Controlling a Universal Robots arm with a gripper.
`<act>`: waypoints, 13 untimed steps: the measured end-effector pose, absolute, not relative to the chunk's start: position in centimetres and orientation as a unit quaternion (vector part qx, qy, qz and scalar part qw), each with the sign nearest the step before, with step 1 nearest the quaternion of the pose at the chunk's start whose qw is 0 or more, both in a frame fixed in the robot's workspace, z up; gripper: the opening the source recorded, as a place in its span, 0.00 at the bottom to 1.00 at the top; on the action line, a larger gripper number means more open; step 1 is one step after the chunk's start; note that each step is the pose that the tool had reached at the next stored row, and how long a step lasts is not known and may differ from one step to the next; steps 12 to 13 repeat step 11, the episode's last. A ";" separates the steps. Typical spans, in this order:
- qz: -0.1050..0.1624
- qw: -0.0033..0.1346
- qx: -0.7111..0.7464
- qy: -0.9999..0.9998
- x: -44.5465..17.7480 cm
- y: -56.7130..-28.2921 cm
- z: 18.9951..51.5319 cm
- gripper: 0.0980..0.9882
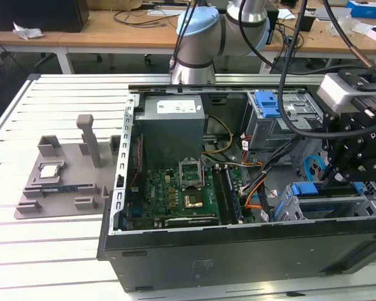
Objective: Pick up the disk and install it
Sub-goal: 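Insert the second disk wire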
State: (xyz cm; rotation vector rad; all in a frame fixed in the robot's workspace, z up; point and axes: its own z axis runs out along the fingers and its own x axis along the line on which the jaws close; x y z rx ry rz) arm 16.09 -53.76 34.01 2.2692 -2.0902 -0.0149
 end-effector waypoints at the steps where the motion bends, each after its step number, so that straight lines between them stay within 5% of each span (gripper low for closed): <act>1: -0.005 0.028 0.735 -0.677 16.1 -53.8 34.0 0.08; 2: -0.005 0.028 0.735 -0.677 16.1 -53.8 34.0 0.15; 7: -0.005 0.028 0.735 -0.677 16.1 -53.7 36.0 0.15; 8: -0.005 0.028 0.735 -0.677 16.1 -53.6 37.9 0.01; 13: -0.005 0.028 0.735 -0.677 16.1 -53.6 38.0 0.01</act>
